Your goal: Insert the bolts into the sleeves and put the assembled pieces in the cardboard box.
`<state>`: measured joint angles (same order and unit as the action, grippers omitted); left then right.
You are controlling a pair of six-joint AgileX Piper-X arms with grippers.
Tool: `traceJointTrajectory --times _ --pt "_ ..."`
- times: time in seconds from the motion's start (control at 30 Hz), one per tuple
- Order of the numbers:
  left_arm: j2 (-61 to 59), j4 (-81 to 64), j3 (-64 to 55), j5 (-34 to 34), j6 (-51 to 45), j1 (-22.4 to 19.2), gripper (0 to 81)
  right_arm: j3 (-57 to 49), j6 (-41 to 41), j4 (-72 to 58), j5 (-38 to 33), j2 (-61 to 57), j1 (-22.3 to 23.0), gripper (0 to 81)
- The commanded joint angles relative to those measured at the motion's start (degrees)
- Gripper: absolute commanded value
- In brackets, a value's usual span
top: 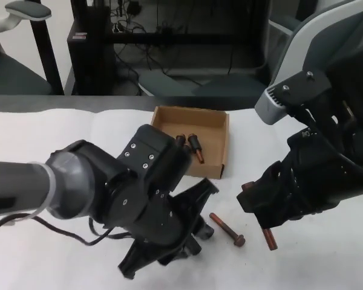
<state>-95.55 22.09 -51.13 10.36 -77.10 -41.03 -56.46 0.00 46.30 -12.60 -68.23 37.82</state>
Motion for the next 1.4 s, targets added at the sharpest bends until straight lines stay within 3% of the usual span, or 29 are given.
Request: traceJointTrajectory --times 0.0,0.47,0.73,1.37 --pt "0.07 3.22 -0.75 -0.55 -0.03 -0.23 37.0 -0.05 -0.31 0.18 -0.62 0.86 -0.18 0.6" --pt "-0.72 1.49 -0.84 -4.3 -1.42 -0.23 37.0 -0.05 -0.31 0.18 -2.01 0.84 -0.18 0.6" --pt "-4.95 -1.79 -3.01 -0.25 -0.93 -0.23 37.0 -0.05 -1.69 0.18 -1.69 0.84 -0.18 0.6" --pt "-5.14 -1.28 -3.11 -6.51 0.54 0.0 36.8 -0.05 -2.08 0.55 -0.22 0.84 -0.18 0.6"
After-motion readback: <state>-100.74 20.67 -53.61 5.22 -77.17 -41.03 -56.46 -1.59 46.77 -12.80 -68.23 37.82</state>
